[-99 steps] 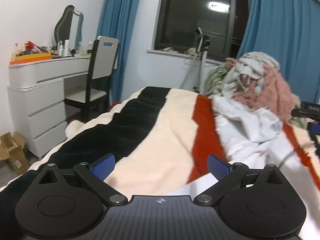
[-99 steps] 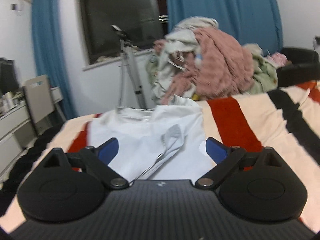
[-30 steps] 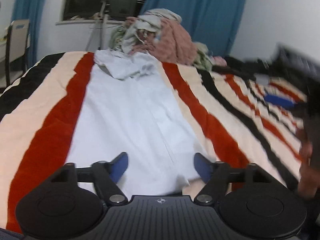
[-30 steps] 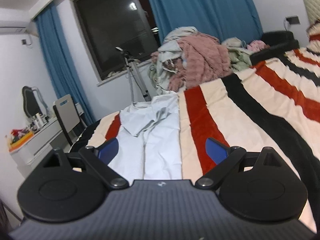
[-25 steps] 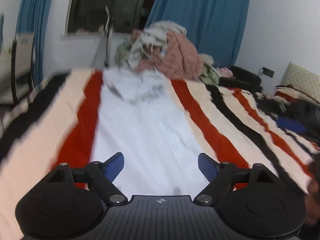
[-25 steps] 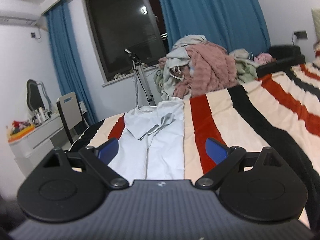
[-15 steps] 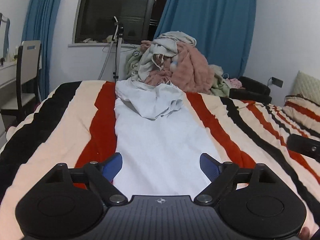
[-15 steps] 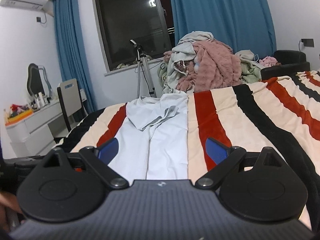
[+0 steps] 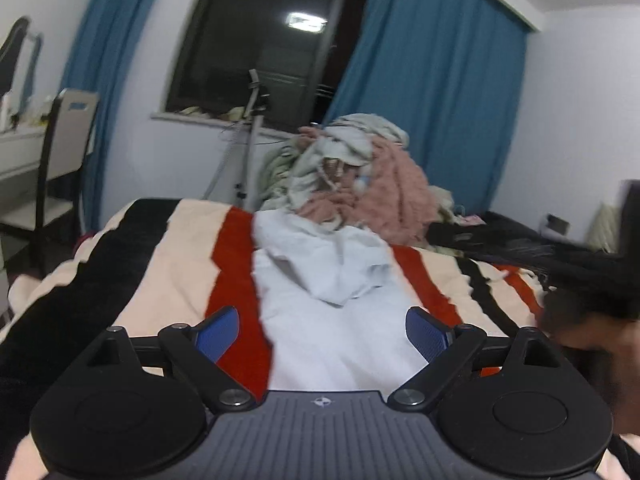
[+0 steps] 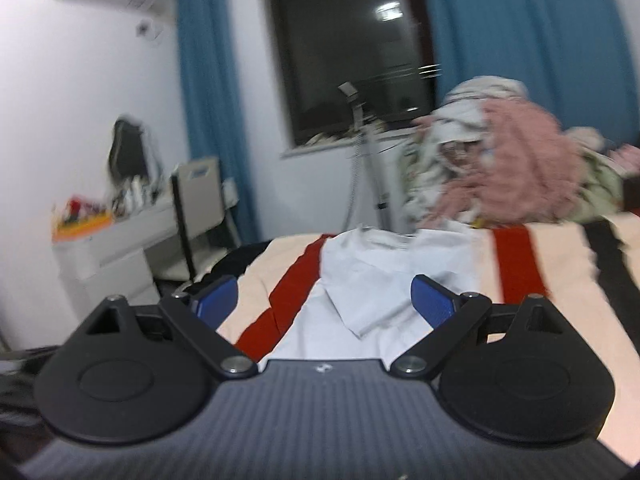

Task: Fold clothes

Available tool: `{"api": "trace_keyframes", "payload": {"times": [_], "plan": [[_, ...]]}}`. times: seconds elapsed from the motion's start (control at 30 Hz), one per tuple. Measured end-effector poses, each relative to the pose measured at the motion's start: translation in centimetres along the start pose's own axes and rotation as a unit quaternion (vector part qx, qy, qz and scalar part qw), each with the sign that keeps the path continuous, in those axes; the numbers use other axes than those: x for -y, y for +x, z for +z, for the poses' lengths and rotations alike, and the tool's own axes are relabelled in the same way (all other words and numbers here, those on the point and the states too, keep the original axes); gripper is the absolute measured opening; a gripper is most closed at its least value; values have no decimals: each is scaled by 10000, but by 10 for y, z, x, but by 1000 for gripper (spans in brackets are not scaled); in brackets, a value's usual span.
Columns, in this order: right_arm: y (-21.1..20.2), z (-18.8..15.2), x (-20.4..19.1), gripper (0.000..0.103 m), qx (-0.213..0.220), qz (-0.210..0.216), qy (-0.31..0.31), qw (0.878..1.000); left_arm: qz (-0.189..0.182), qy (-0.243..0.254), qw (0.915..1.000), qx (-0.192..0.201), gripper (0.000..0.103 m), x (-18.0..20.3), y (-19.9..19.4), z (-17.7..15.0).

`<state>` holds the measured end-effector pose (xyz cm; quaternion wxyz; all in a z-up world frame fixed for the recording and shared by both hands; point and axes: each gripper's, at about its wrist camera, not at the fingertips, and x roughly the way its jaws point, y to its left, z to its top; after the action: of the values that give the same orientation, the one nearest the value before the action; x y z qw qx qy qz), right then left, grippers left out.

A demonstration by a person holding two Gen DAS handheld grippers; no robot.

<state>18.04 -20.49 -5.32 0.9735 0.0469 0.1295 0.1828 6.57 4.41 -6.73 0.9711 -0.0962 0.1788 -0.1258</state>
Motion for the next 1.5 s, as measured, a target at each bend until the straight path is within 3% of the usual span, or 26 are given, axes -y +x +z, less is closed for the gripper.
{"api": "trace_keyframes", "payload": {"times": [0.1,0.2,0.37,0.4,0.43,0.47,0.63,0.8,0.97,1.07,1.2,1.27,1.3,1.33,1.5], "plan": [[73,-11,-7,94,-459,58,-1118,9927,167,-171,9997,48,92,-16,12,-2],[140,-29,-5,61,-1258,-136,-1755,9763,276,-297,9992,14,92,-27,23,-5],[196,-65,-2,61,-2018,-383,-2644,9423,343,-462,9983,-116,92,-32,33,-10],[200,-69,-3,60,-1973,-413,-2819,9380,347,-426,9984,-95,92,-31,32,-11],[204,-67,-3,33,-1866,-461,-2865,9386,362,-390,9986,-71,92,-30,32,-12],[207,-63,-2,14,-1759,-515,-2867,9403,380,-355,9986,-46,92,-28,33,-13],[225,-24,20,8,-1025,-847,-2492,9593,470,-180,9987,79,92,-22,36,-18],[262,20,61,8,-327,-1622,-2048,9647,437,-68,9988,-226,92,-23,58,-28],[323,20,118,8,-856,-2373,-1642,9536,408,64,9975,-566,91,-24,83,-44],[332,11,145,8,-900,-2311,-1181,9615,350,149,9971,-653,91,-24,93,-51],[315,8,158,12,-694,-1978,-474,9766,340,136,9962,-793,91,-24,103,-55],[300,12,157,39,-632,-1876,-179,9800,363,139,9962,-777,91,-24,103,-55],[292,14,156,70,-601,-1824,-32,9814,371,119,9963,-764,91,-24,102,-54],[284,16,155,90,-570,-1772,116,9825,378,92,9964,-751,91,-25,100,-53],[221,27,131,87,-399,-1573,343,9861,259,-253,9951,-920,91,-29,96,-50]]}}
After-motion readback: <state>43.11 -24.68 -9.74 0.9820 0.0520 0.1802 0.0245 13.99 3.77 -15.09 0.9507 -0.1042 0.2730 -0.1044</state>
